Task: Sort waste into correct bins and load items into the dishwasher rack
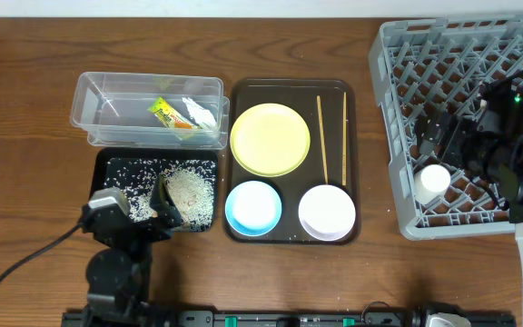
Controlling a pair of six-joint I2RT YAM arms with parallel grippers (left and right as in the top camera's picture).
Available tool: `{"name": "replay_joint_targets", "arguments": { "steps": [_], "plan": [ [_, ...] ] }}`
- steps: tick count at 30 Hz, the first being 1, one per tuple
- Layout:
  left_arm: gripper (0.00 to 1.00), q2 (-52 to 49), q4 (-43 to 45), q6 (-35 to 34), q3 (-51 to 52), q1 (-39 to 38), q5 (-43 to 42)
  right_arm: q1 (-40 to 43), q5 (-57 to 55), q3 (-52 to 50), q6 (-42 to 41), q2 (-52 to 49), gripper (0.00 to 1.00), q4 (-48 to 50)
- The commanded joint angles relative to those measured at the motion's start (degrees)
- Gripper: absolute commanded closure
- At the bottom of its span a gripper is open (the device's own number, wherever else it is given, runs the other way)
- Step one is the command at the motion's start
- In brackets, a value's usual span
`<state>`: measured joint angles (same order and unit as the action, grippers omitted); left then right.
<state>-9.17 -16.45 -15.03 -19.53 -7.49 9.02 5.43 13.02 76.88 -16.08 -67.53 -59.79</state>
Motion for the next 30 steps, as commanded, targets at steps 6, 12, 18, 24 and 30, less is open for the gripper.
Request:
{"name": "replay_joint_targets", "arguments": {
  "steps": [6, 12, 18, 24, 30],
  "plan": [
    [0.09, 8.90, 0.74, -0.26, 8.00, 0.35, 0.50, -0.48, -0.37, 0.59, -0.17, 0.50, 0.01, -0.04],
    [0.09, 9.07, 5.66, -0.26, 12.98, 0.35, 0.50, -0.48, -0.37, 0.59, -0.17, 0.50, 0.01, -0.04],
    [0.08, 8.79, 7.56, -0.24, 16.57, 0.35, 0.50, -0.48, -0.37, 0.59, -0.17, 0.50, 0.01, -0.04],
    [0.08, 8.52, 7.15, -0.24, 16.68, 0.35, 0.50, -0.48, -0.37, 0.59, -0.17, 0.50, 0.01, -0.04],
    [0.08, 8.52, 7.15, -0.24, 16.68, 0.35, 0.50, -0.48, -0.37, 0.59, -0.15, 0.50, 0.01, -0.02]
  ]
}}
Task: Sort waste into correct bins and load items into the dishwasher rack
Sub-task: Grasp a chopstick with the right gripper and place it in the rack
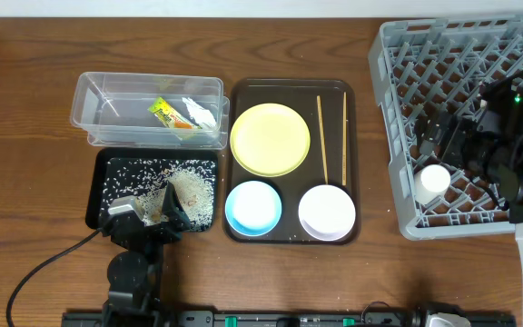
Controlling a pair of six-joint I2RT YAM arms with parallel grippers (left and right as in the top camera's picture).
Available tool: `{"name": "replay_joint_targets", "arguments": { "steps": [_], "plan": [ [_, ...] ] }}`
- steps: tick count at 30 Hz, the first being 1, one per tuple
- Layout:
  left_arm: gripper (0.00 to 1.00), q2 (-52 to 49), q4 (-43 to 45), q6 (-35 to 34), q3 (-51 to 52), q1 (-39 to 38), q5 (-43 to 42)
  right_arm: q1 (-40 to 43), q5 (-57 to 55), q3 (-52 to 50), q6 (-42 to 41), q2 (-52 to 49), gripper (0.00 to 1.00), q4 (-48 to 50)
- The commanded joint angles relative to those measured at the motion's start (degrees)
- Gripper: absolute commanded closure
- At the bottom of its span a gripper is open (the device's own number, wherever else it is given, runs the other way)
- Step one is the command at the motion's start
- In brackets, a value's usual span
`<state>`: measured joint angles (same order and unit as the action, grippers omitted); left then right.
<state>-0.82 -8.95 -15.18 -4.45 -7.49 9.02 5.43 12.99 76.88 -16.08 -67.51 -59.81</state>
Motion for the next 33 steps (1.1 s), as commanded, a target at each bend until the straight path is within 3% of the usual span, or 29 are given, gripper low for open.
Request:
{"name": "replay_joint_targets", "arguments": {
  "steps": [1, 8, 12, 16, 21, 25, 27, 33],
  "plan": [
    [0.08, 0.17, -0.35, -0.09, 1.60, 0.35, 0.50, -0.48, -0.35, 0.59, -0.17, 0.48, 0.01, -0.02],
    [0.08, 0.17, -0.35, -0.09, 1.60, 0.35, 0.50, -0.50, 4.57, 0.59, -2.12, 0.52, 0.01, 6.10],
    [0.08, 0.17, -0.35, -0.09, 1.60, 0.35, 0.50, -4.50, 14.29, 0.59, -0.98, -1.40, 0.14, 9.77],
    [0.08, 0.17, -0.35, -0.09, 1.60, 0.35, 0.50, -15.76, 5.33, 0.59, -0.61, -7.08, 0.07, 8.20],
    [0.08, 0.17, -0.35, -0.09, 1.60, 0.35, 0.50, -25.62, -12.92, 0.59, -3.08, -18.08, 0.08, 7.87],
    [0.08, 0.17, -0.35, -0.09, 1.60, 0.35, 0.50, -27.17, -18.12, 0.59, -3.63, -27.21, 0.18, 12.22],
    [0.08, 0.17, -0.35, -0.09, 1.60, 0.35, 0.50, -27.15, -18.12, 0.59, -3.63, -31.39, 0.35, 14.25],
    [0.08, 0.17, -0.35, -0.09, 1.60, 0.35, 0.50, -27.15, -13.66, 0.59, -3.54, -41.99, 0.55, 20.65]
  ]
}}
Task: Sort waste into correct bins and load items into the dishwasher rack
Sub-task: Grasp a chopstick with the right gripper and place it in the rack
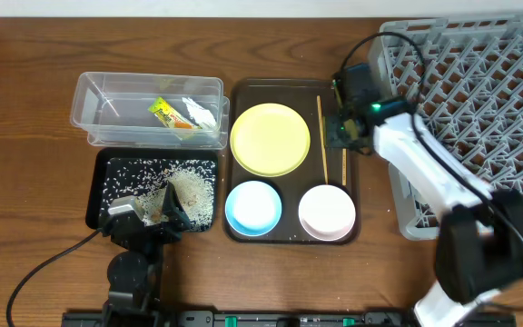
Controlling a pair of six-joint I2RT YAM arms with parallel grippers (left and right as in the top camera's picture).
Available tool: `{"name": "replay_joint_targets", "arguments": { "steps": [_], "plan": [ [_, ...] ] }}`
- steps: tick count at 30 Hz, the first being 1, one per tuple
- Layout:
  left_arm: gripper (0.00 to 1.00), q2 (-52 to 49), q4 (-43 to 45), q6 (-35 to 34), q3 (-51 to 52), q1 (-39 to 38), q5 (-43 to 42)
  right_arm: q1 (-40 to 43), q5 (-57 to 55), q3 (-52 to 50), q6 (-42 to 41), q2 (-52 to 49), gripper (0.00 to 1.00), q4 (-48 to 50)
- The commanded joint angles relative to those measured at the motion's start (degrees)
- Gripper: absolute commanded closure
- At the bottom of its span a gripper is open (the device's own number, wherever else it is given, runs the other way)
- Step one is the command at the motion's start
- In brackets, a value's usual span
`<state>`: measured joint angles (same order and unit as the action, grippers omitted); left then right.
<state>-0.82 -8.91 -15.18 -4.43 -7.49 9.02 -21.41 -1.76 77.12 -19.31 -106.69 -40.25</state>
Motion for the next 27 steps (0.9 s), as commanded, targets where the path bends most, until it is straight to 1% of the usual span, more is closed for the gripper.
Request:
{"name": "replay_joint_targets", "arguments": {
  "steps": [1, 4, 6, 8, 10, 11, 14, 15, 19, 23, 27],
  "plan": [
    [0.08, 0.17, -0.42, -0.11, 1.57, 0.35, 0.50, -0.33, 2.75, 0.35, 0.09, -4.33, 0.58, 2.12],
    [0.08, 0.17, -0.39, -0.09, 1.57, 0.35, 0.50, -0.46, 5.79, 0.35, 0.72, -6.99, 0.55, 3.43],
    [0.08, 0.17, -0.39, -0.09, 1.57, 0.35, 0.50, -0.55, 5.64, 0.35, -0.50, -8.44, 0.55, 3.19],
    [0.08, 0.17, -0.39, -0.09, 1.57, 0.35, 0.50, -0.61, 4.94, 0.33, -2.45, -10.08, 0.60, 2.80],
    [0.08, 0.17, -0.42, -0.09, 1.57, 0.35, 0.50, -0.74, 4.85, 0.33, -3.67, -11.96, 0.68, 3.04],
    [0.08, 0.17, -0.42, -0.09, 1.57, 0.35, 0.50, -0.74, 4.85, 0.33, -3.63, -12.68, 0.78, 3.23],
    [0.08, 0.17, -0.39, -0.09, 1.57, 0.35, 0.50, -0.63, 4.87, 0.37, -3.58, -12.96, 0.97, 2.71],
    [0.08, 0.17, -0.42, -0.09, 1.57, 0.35, 0.50, -0.50, 4.85, 0.52, -3.50, -12.33, 0.99, 2.25],
    [0.08, 0.17, -0.39, -0.09, 1.57, 0.35, 0.50, 0.52, 4.87, 2.93, -0.57, -7.56, 0.99, -1.07],
    [0.08, 0.17, -0.39, -0.09, 1.57, 0.35, 0.50, 3.23, 4.72, 6.71, 5.77, 0.87, 0.99, -5.46],
    [0.08, 0.17, -0.39, -0.11, 1.57, 0.35, 0.50, 8.39, 1.14, 8.41, 13.05, 9.18, 0.99, -5.99]
  ]
}}
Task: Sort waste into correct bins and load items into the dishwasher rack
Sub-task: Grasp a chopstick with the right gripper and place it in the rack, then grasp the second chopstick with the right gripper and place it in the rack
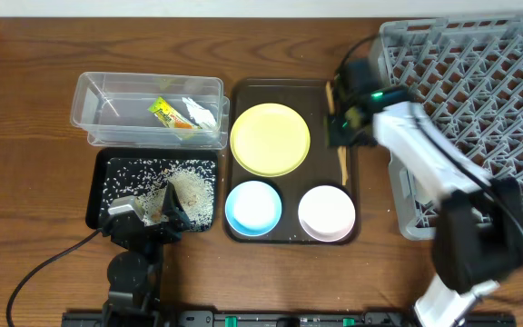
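My right gripper (339,129) is down over the brown tray (243,91), shut on the two wooden chopsticks (341,165), which now run together as one slightly tilted line under it. On the same tray are a yellow plate (270,138), a blue bowl (253,206) and a white bowl (326,211). The grey dishwasher rack (479,82) stands at the right. My left gripper (146,211) is open at the front edge of the black tray (103,173) of spilled rice.
A clear plastic bin (148,109) at the back left holds a green wrapper and crumpled paper. The right arm stretches from the front right across the rack's front left corner. A black cable trails off to the left of the left arm.
The right gripper has shifted slightly toward the tray's middle and closed on the chopsticks. The left chopstick has left its place and now lies against the right one. The left arm is unchanged.
At first the right gripper hung over the rack, near a white cup in it, while the left gripper stood at the rice tray's front left. The left gripper then sat further right. The right arm later reached to the chopsticks and now grips them.
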Controlling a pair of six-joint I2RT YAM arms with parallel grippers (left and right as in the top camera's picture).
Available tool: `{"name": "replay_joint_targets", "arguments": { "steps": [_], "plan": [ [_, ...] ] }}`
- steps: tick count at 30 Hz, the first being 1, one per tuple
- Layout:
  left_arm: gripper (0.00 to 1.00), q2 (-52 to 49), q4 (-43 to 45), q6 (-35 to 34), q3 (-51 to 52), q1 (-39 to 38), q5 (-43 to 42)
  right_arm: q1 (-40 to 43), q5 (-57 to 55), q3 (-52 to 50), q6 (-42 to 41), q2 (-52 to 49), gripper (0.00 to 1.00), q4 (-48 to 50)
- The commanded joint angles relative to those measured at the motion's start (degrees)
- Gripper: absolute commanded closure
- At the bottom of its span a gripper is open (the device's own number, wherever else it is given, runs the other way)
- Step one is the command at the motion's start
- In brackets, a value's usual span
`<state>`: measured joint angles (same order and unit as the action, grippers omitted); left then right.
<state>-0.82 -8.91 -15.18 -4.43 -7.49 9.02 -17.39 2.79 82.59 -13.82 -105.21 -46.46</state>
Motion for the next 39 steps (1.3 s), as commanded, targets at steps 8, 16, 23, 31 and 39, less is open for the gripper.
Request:
{"name": "replay_joint_targets", "arguments": {
  "steps": [8, 16, 23, 31, 39],
  "plan": [
    [0.08, 0.17, -0.39, -0.09, 1.57, 0.35, 0.50, 14.53, -5.73, 2.36, 17.00, 9.35, 0.99, 2.38],
    [0.08, 0.17, -0.39, -0.09, 1.57, 0.35, 0.50, 15.87, -7.93, 2.05, 22.05, 0.20, 0.95, 4.57],
    [0.08, 0.17, -0.42, -0.09, 1.57, 0.35, 0.50, 13.97, -4.76, 2.56, 17.90, 3.72, 0.64, 2.75],
    [0.08, 0.17, -0.39, -0.09, 1.57, 0.35, 0.50, 5.70, 9.11, 1.88, 6.64, 8.00, 0.57, -5.31],
    [0.08, 0.17, -0.39, -0.09, 1.57, 0.35, 0.50, -3.30, -11.65, -4.68, -11.47, 0.85, 0.54, -0.55]
  ]
}}
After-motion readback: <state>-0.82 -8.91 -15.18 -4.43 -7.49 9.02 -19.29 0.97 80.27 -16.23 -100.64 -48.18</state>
